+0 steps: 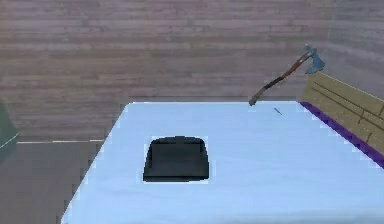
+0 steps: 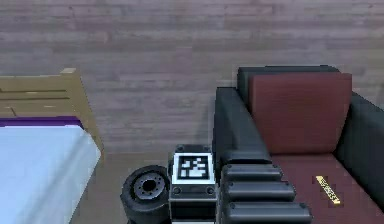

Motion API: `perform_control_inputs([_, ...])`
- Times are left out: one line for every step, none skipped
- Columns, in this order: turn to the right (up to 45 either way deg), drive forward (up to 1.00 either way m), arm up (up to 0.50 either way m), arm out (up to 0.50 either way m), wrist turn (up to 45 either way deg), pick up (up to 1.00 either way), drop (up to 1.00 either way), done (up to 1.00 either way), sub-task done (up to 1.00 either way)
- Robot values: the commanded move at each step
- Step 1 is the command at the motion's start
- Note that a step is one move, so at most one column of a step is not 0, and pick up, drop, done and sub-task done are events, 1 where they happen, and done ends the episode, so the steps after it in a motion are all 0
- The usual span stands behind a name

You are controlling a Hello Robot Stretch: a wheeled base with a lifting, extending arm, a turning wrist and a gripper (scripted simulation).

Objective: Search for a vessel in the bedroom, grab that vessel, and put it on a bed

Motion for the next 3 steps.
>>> perform_control_inputs([-12.0, 0.0, 0.0, 0.0, 0.0, 0.0, 0.0, 0.0, 0.0])
perform_control_inputs([0.0, 0.25, 0.0, 0.0, 0.0, 0.0, 0.0, 0.0, 0.0])
perform_control_inputs([45.0, 0.0, 0.0, 0.0, 0.0, 0.0, 0.0, 0.0, 0.0])
